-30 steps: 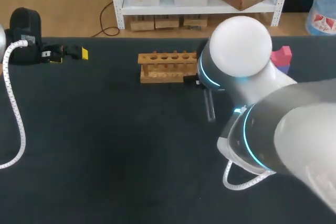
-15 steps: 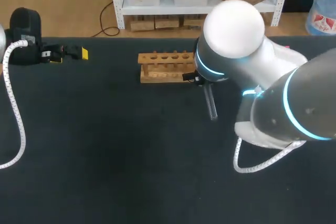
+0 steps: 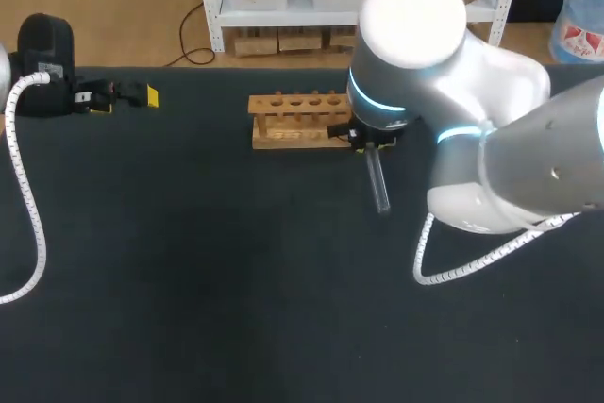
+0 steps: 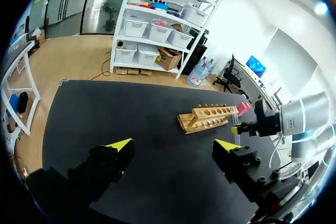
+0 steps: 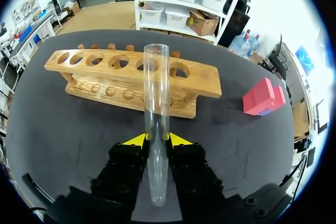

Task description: Grasp the test tube, adjust it, and insert it.

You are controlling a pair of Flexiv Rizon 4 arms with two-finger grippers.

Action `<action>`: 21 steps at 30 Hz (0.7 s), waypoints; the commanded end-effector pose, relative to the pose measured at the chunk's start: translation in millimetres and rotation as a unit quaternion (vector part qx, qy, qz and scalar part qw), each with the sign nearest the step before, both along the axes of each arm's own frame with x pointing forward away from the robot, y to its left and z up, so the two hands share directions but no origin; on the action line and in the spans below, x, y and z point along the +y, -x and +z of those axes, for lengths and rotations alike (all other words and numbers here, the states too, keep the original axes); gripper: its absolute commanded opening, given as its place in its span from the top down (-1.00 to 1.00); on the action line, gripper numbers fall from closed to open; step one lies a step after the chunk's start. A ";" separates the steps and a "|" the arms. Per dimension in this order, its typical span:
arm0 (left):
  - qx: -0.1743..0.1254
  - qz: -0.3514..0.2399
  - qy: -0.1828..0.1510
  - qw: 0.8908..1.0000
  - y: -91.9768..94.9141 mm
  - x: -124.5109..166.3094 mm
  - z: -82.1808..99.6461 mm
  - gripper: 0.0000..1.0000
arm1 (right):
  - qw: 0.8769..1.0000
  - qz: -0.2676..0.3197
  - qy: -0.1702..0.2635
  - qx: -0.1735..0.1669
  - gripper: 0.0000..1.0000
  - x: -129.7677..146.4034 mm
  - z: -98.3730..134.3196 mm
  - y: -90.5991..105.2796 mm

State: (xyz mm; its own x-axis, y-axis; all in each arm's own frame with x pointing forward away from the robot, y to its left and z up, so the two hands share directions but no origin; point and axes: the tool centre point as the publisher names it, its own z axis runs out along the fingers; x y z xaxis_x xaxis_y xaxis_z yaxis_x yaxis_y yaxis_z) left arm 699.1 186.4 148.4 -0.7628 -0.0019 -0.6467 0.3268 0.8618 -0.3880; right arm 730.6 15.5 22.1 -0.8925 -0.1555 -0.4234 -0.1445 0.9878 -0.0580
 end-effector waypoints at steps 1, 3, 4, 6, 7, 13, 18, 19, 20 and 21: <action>0.002 0.002 -0.003 1.000 -0.4 -1.3 1.2 -1.00 | 1.000 -0.004 0.001 0.014 1.00 -0.6 0.5 -2.1; 0.002 0.002 -0.003 1.000 -0.4 -1.3 1.2 -1.00 | 1.000 -0.007 0.001 0.013 1.00 -1.3 0.9 -1.3; 0.002 0.002 -0.003 1.000 -0.4 -1.3 1.2 -1.00 | 1.000 -0.008 0.001 0.013 1.00 -1.9 1.0 -0.6; 0.002 0.002 -0.003 1.000 -0.4 -1.3 1.2 -1.00 | 1.000 -0.010 0.001 0.013 1.00 -2.7 1.0 1.1; 0.002 0.002 -0.003 1.000 -0.4 -1.3 1.2 -1.00 | 1.000 -0.011 0.001 0.013 1.00 -3.1 1.2 2.2; 0.002 0.002 -0.003 1.000 -0.4 -1.3 1.2 -1.00 | 1.000 -0.022 0.008 -0.009 1.00 -6.5 10.8 8.9; 0.002 0.002 -0.003 1.000 -0.4 -1.3 1.2 -1.00 | 0.998 -0.039 0.005 -0.044 1.00 -12.4 24.0 10.8; 0.002 0.002 -0.003 1.000 -0.4 -1.3 1.2 -1.00 | 0.998 -0.041 0.001 -0.052 1.00 -13.6 26.9 10.7; 0.002 0.002 -0.003 1.000 -0.4 -1.3 1.2 -1.00 | 0.997 -0.043 -0.001 -0.059 1.00 -14.5 30.0 10.7; 0.002 0.002 -0.003 1.000 -0.4 -1.3 1.2 -1.00 | 0.997 -0.044 0.000 -0.062 1.00 -15.2 32.2 10.5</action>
State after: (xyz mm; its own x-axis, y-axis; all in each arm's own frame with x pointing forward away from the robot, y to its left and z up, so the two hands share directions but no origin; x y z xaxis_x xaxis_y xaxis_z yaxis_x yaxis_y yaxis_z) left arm 699.1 186.4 148.4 -0.7628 -0.0019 -0.6467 0.3268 0.8618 -0.3880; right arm 731.3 8.3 49.2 -0.8812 -0.0803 -0.4659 -0.0507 0.9958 -0.0757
